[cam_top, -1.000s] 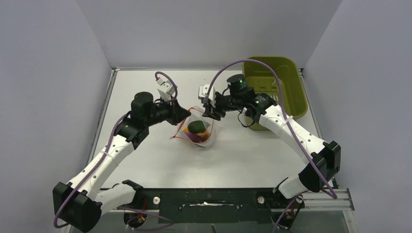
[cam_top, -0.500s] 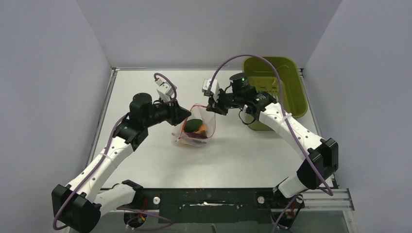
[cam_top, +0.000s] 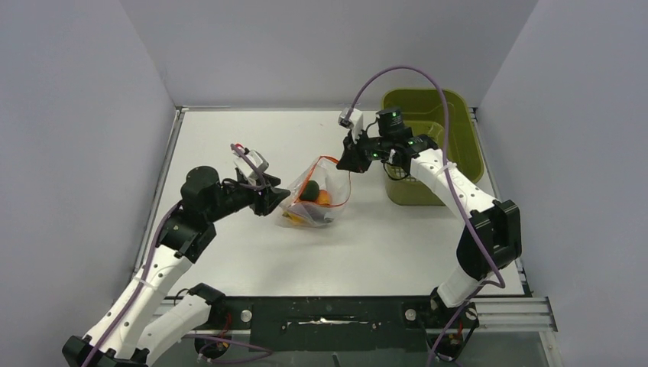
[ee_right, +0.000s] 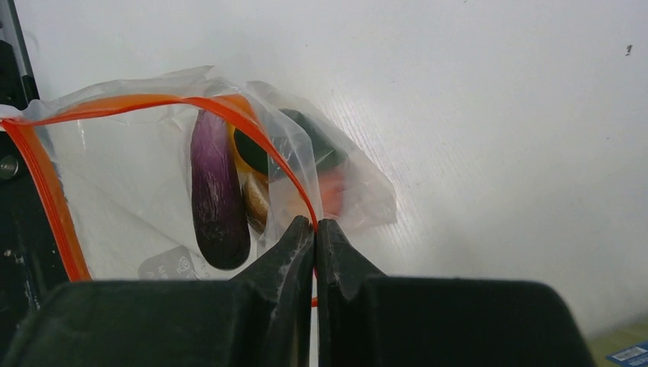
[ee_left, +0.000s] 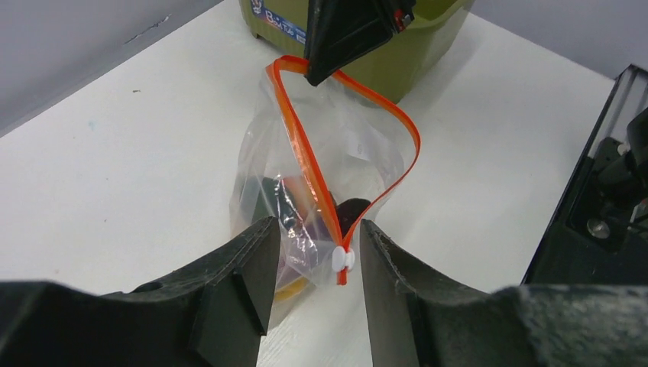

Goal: Place the food in the zip-top bag and seal the zipper
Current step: Zip the zipper food storage bag at the center of the board.

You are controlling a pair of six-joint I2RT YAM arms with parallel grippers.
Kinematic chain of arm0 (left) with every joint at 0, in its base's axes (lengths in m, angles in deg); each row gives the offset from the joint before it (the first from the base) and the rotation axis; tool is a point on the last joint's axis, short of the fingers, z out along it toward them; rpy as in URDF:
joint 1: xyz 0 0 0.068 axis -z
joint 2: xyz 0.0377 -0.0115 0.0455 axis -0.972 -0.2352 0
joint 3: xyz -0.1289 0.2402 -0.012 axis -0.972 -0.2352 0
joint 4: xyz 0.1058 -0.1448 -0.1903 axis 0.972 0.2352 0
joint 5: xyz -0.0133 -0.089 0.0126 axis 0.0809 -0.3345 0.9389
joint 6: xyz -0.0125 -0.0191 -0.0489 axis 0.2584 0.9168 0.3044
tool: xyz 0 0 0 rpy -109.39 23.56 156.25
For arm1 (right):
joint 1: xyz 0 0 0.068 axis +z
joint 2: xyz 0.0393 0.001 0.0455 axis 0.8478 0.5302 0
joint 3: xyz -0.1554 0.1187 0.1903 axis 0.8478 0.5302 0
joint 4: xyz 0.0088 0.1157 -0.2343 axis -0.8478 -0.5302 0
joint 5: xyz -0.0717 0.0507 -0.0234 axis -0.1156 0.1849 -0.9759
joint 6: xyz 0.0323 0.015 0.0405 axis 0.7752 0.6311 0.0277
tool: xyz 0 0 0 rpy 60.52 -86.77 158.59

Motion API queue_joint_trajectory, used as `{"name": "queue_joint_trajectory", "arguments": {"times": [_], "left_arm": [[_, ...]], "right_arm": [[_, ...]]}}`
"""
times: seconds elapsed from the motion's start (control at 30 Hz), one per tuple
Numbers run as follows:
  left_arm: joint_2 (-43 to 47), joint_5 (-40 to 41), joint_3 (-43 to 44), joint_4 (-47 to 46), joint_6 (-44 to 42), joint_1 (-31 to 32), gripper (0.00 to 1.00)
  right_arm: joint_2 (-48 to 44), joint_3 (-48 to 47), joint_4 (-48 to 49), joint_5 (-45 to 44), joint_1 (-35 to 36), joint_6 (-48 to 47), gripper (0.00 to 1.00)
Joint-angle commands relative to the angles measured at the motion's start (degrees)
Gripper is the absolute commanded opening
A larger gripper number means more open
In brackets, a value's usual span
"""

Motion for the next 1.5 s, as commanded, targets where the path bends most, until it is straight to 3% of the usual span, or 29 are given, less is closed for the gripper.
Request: {"name": "queue_joint_trajectory", "arguments": {"times": [0.0,0.33,0.9,0.97,1.1,1.2,1.3,1.47], "left_arm": [[2.7,-5.0,-1.0,2.9,-9.8,0.2,0.43],[6.0,-4.6,-8.3,-1.9,-11.6,0.4,0.44],[1.3,-1.2,-13.9,-12.0,-15.7,4.0,0.39],[1.1,0.1,-13.9,-12.2,-16.3,4.5,0.36],[1.6,-0.3,-14.4,-12.3,-16.6,5.0,0.07],[2.7,-0.1,-14.5,-11.9,-16.9,5.0,0.00],[3.2,-0.4,-13.8,-10.5,-17.3,5.0,0.00],[2.8,-0.7,-12.8,-11.0,-16.7,5.0,0.00]], "right_arm": [[-0.3,-3.1,0.4,2.2,-0.3,3.1,0.00],[-1.5,-0.7,1.6,1.9,-0.8,4.1,0.00],[-1.8,0.1,2.4,2.0,-1.0,3.6,0.00],[-2.1,0.3,2.4,1.9,-1.1,3.6,0.00],[-2.6,0.8,2.7,1.6,-1.2,3.5,0.00],[-3.5,1.0,2.7,0.6,-1.1,2.4,0.01],[-6.6,2.5,6.1,-1.3,-0.8,2.8,0.08],[-11.0,3.6,9.2,-2.0,1.6,2.1,0.34]]}}
